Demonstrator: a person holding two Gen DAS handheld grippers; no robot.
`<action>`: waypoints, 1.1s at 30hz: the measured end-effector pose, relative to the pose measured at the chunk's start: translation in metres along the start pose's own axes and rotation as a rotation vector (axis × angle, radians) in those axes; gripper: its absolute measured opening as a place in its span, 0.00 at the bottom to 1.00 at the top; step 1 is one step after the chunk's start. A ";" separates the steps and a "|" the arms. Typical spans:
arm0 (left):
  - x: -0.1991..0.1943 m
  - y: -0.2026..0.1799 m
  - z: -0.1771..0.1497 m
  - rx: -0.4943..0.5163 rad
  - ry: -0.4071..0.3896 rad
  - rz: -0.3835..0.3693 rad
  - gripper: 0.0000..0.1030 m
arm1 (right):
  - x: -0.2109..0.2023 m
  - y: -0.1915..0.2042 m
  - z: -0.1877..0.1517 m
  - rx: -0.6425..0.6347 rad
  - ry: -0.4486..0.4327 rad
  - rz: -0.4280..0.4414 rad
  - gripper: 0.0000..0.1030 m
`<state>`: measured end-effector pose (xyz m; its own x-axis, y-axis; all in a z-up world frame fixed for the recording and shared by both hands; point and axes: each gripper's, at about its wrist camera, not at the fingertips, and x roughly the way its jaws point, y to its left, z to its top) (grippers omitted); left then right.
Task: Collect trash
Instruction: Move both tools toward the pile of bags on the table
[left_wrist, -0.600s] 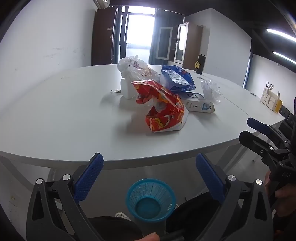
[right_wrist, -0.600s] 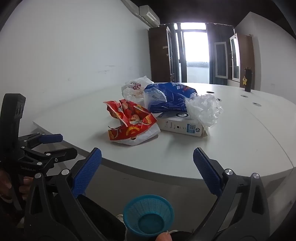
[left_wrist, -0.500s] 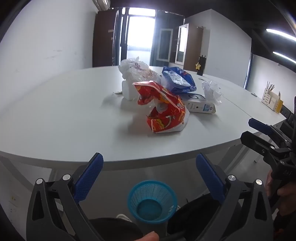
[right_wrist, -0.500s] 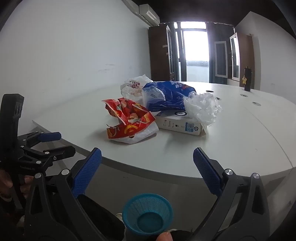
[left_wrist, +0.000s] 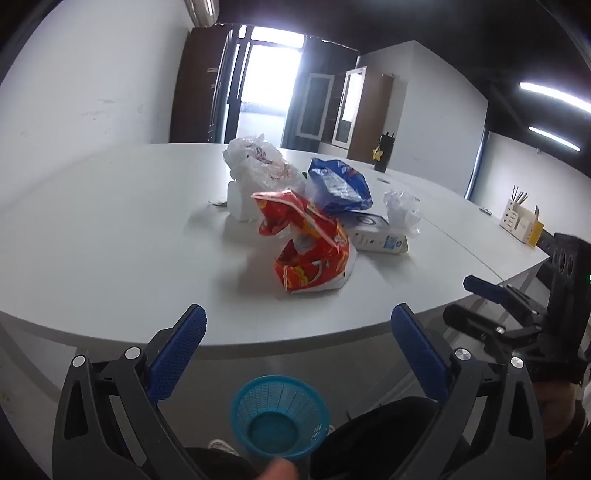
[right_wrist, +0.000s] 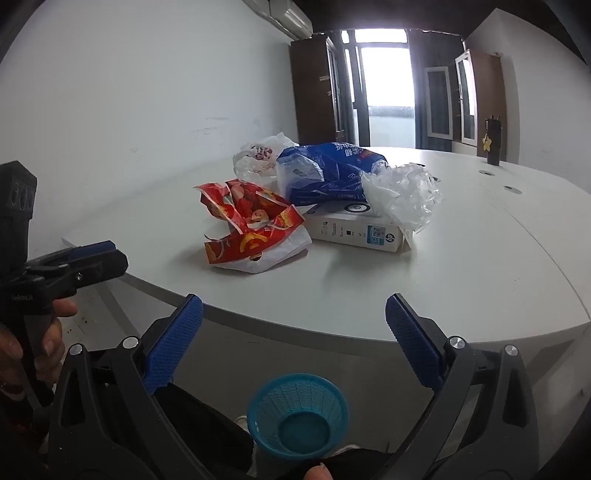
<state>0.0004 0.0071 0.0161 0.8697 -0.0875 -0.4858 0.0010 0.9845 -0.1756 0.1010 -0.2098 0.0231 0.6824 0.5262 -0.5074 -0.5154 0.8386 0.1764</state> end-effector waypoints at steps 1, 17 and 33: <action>0.001 -0.001 0.003 0.004 0.008 -0.004 0.95 | 0.002 -0.001 0.001 0.000 0.001 -0.003 0.92; 0.000 -0.007 0.000 0.069 0.023 -0.015 0.95 | -0.005 -0.005 0.006 0.028 0.013 -0.021 0.92; 0.004 -0.001 -0.004 0.025 0.042 -0.020 0.95 | 0.002 -0.005 0.003 0.037 0.053 -0.016 0.92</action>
<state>0.0018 0.0055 0.0109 0.8477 -0.1131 -0.5183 0.0308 0.9859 -0.1647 0.1065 -0.2124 0.0234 0.6616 0.5051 -0.5542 -0.4845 0.8520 0.1981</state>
